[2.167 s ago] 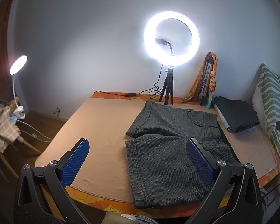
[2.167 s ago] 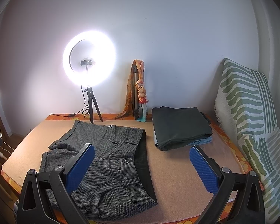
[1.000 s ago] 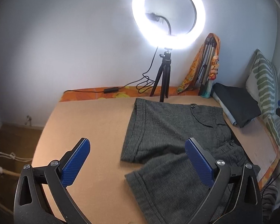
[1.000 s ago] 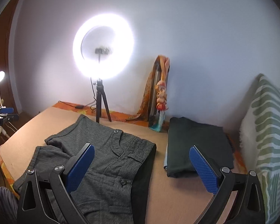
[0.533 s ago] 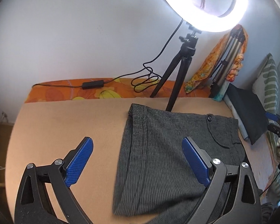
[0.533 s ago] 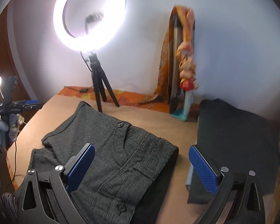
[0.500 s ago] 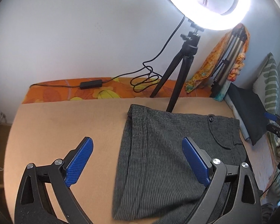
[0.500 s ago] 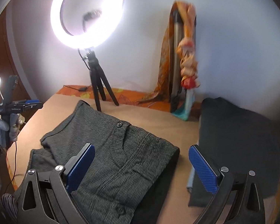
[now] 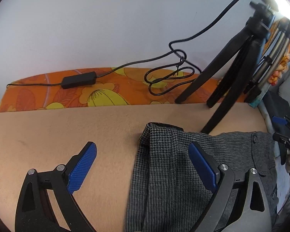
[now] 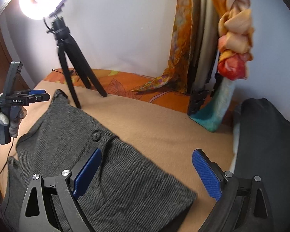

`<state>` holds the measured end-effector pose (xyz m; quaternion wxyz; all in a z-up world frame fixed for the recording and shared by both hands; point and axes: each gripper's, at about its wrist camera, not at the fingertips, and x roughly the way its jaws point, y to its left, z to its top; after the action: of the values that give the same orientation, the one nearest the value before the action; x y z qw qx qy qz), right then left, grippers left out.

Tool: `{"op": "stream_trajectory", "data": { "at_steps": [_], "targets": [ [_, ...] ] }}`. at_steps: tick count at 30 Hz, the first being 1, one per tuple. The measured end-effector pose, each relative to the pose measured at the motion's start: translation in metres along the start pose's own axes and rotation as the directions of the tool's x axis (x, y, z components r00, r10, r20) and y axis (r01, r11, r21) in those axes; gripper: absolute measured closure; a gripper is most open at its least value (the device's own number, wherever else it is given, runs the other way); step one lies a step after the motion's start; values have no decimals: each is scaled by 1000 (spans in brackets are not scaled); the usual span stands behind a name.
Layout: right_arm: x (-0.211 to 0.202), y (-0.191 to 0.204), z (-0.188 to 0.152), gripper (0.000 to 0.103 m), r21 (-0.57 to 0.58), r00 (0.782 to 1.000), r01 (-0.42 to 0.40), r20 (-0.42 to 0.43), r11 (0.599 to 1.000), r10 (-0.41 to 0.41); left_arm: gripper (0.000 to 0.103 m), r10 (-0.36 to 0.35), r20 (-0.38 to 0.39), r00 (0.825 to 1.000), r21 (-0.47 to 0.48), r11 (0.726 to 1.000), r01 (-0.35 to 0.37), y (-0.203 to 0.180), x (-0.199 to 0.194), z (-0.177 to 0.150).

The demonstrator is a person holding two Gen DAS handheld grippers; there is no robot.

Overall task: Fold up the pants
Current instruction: 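Grasp the trouser leg hems with the left gripper while the right gripper grasps the waistband, then lift the hems with the left gripper and fold them over toward the waistband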

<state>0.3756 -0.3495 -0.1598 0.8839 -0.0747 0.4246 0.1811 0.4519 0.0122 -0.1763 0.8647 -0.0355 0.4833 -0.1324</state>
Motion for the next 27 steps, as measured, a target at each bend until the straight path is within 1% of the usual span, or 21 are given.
{"op": "stream_trajectory", "data": {
  "at_steps": [2,4,6,7,9,10,11,12,14,15,16,17,18,19,20,22,24,27],
  "targets": [
    [10,-5,2,7,-1,1000,10,-18,1000,-10,17,5,-13,1000,9,1000,-5,-1,8,1],
    [18,-11,3,7,6,999,7,-36,1000,-7,22,3,-24,1000,10,1000,-3,-1,14,1],
    [25,-17,2,8,17,999,1,-53,1000,0,31,-18,-29,999,-1,1000,18,-1,18,1],
    [29,-19,1,9,15,998,-3,-67,1000,4,39,-31,-31,999,-3,1000,30,-1,20,1],
    [35,-20,-2,10,6,996,-9,-91,1000,10,44,-33,-13,999,7,999,33,-3,21,0],
    [40,-21,-2,11,2,994,-16,-104,1000,16,52,-38,-6,999,24,999,38,-7,21,-2],
    [43,-21,-2,11,1,993,-20,-114,1000,20,63,-46,0,999,35,998,46,-9,21,-2],
    [45,-22,-4,13,2,992,-29,-125,1000,29,66,-60,4,998,45,997,60,-12,21,-4],
    [47,-22,-5,18,12,988,-59,-144,998,60,68,-42,16,999,57,997,41,-17,19,-6],
    [50,-21,-4,22,16,987,-66,-143,998,67,69,-44,20,999,59,997,43,-19,17,-8],
    [48,-20,-4,31,19,987,-81,-139,997,83,71,-49,25,998,51,998,48,-19,15,-9],
    [46,-19,-7,38,23,986,-96,-136,995,98,74,-56,29,998,42,998,55,-19,13,-11],
    [44,-17,-7,55,36,981,-133,-139,990,137,75,-60,33,998,38,998,59,-19,11,-12],
    [43,-15,-8,68,44,978,-148,-145,988,153,78,-66,39,997,34,997,64,-18,8,-13],
    [42,-13,-8,71,44,976,-152,-149,987,157,81,-69,46,997,34,997,68,-18,4,-15],
    [34,-5,-7,82,14,981,-135,-139,991,136,84,-72,62,995,37,997,70,-21,-9,-22],
    [23,3,-4,87,-8,985,-135,-111,991,133,86,-87,87,992,32,996,85,-20,-21,-23],
    [0,11,1,89,-21,988,-138,-70,990,136,88,-115,128,985,24,993,113,-19,-42,-25]
  ]
}}
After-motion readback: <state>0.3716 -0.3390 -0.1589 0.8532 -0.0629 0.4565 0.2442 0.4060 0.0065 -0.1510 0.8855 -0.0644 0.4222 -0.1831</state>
